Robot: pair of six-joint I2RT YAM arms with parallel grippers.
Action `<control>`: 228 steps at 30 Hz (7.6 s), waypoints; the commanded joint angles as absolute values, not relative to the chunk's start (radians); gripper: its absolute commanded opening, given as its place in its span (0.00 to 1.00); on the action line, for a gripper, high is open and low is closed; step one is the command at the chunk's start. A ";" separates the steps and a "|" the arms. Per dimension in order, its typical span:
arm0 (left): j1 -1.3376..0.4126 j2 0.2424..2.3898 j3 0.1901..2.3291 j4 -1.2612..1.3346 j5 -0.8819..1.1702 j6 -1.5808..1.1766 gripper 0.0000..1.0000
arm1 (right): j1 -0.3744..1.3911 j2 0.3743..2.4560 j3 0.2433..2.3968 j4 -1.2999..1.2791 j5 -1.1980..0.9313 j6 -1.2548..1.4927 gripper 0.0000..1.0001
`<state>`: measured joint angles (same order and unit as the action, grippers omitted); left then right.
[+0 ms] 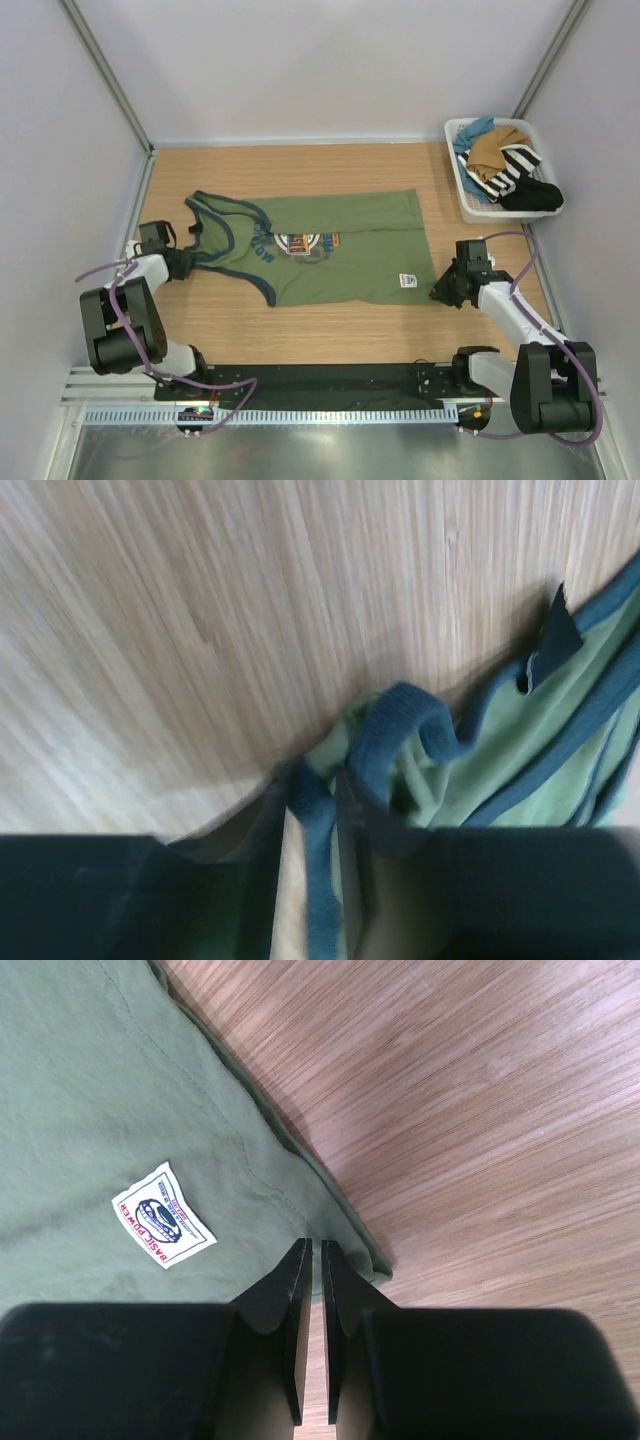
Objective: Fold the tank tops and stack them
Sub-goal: Fold the tank top
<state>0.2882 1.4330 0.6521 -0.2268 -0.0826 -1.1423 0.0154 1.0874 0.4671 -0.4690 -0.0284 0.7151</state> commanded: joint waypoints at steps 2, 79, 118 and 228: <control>0.276 1.477 0.652 -0.210 -0.092 -1.088 0.00 | 0.012 1.080 0.500 -0.479 -0.005 0.729 0.15; -0.591 1.261 0.604 -0.548 -0.229 -1.457 0.34 | 0.014 1.078 0.480 -0.545 -0.069 0.738 0.01; -0.486 1.242 0.834 -0.652 -0.258 -1.460 0.00 | 0.015 1.242 0.842 -0.575 -0.022 0.653 0.01; 0.364 1.397 0.854 -0.649 0.035 -1.135 0.63 | 0.038 1.638 0.896 -0.268 -0.023 0.729 0.10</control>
<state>0.3557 1.3918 0.8482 -0.7036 0.0330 -1.1156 0.0364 1.6466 0.8845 -0.3103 -0.0463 0.7258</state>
